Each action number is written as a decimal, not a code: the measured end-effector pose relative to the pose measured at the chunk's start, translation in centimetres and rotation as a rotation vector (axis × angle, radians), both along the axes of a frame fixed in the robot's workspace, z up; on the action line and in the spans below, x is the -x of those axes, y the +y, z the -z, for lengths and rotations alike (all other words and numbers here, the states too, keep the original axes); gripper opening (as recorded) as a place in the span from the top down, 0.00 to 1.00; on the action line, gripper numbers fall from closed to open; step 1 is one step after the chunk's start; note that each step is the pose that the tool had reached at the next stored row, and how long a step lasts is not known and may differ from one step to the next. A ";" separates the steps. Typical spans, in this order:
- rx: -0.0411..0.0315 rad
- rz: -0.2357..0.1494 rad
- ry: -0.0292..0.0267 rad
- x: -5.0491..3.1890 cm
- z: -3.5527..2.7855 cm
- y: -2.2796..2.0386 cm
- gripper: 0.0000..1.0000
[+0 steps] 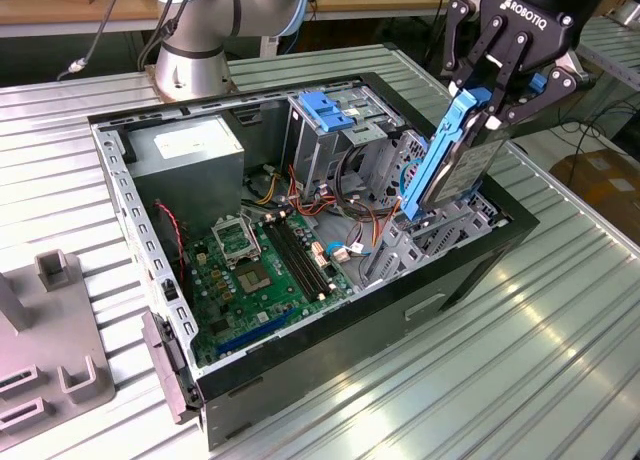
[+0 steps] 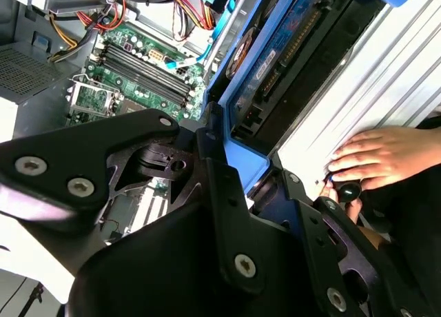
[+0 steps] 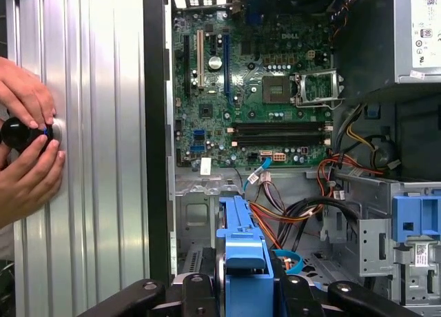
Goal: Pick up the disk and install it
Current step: 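Insert the disk into the insertion slot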
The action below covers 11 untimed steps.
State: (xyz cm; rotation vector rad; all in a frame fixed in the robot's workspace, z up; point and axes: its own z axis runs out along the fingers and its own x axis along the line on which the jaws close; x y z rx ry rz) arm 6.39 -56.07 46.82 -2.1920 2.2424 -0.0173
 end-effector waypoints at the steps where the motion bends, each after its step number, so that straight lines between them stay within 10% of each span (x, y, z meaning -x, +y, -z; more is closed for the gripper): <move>1: 0.0000 0.000 0.0000 -0.01 0.00 0.00 0.63; 11: 0.0001 0.000 0.0000 -0.07 0.01 0.00 0.63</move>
